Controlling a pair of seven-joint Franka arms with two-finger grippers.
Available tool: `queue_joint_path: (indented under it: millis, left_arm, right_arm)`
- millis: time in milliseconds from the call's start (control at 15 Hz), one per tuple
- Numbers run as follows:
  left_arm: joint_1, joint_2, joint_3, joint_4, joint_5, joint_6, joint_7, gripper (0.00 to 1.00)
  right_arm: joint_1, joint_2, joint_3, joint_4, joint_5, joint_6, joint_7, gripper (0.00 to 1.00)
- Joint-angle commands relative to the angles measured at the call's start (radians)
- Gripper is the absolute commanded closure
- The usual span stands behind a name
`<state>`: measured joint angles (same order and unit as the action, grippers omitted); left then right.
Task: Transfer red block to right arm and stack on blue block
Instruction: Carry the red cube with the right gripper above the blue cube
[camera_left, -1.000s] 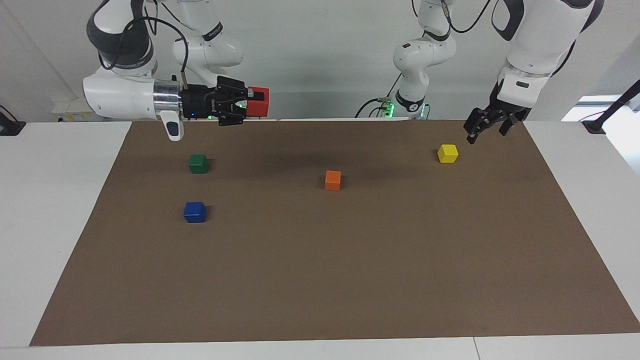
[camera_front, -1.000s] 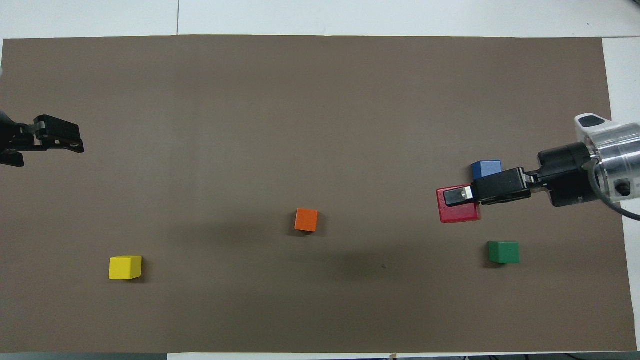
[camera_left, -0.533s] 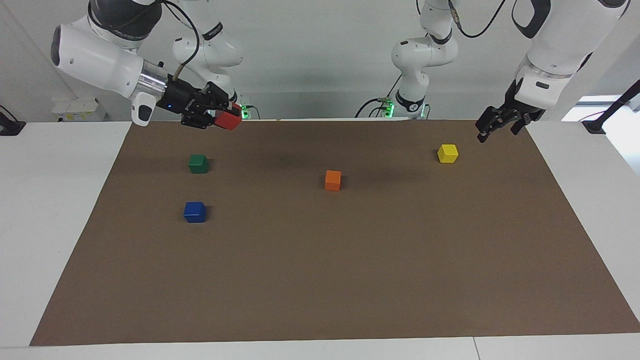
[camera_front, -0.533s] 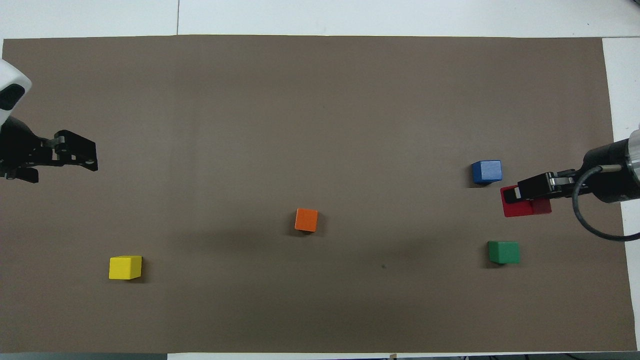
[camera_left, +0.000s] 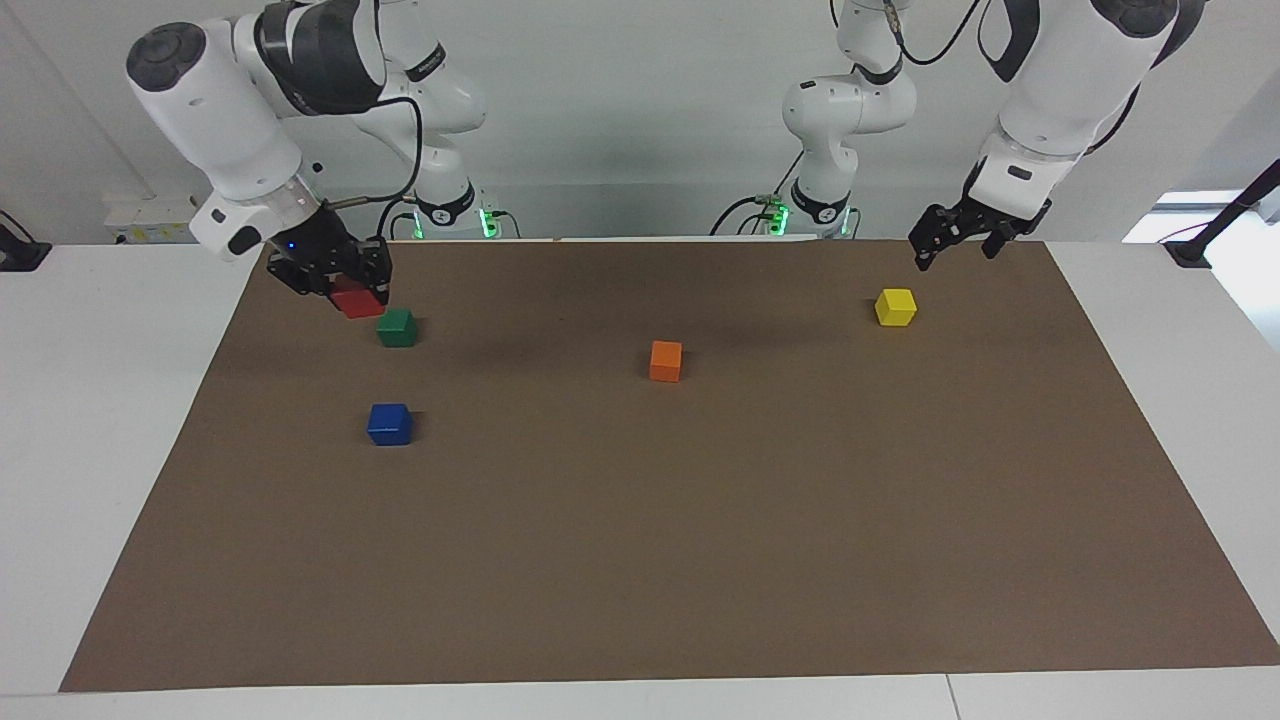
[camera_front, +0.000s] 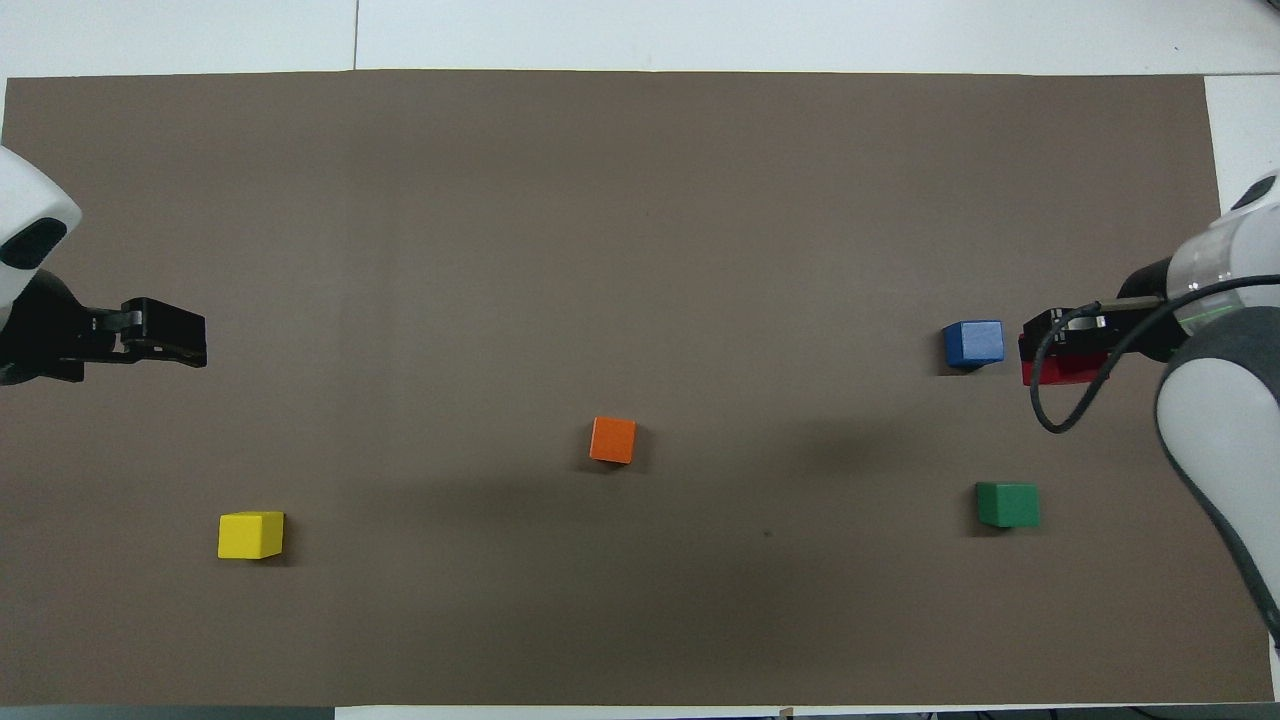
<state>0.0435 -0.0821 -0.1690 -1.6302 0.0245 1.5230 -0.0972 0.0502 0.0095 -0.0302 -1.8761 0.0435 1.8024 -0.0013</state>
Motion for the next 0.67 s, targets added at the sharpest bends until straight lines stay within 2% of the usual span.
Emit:
queue_joint_path:
  millis: [0,200,467,600]
  left_arm:
    - [0.001,0.039,0.005,0.036,-0.006,0.009,0.073,0.00]
    - [-0.005,0.061,0.003,0.058,-0.011,-0.018,0.071,0.00]
    - [-0.007,0.108,0.005,0.162,-0.012,-0.086,0.070,0.00]
    - [-0.014,0.096,0.003,0.161,0.000,-0.052,0.065,0.00]
  right_arm:
    - [-0.012,0.075,0.004,-0.001,-0.069,0.060,0.026,1.00]
    - [-0.015,0.138,0.004,-0.009,-0.077,0.118,0.047,1.00]
    - [-0.010,0.196,0.004,-0.020,-0.111,0.202,0.069,1.00]
    - [-0.013,0.230,0.004,-0.021,-0.131,0.230,0.083,1.00]
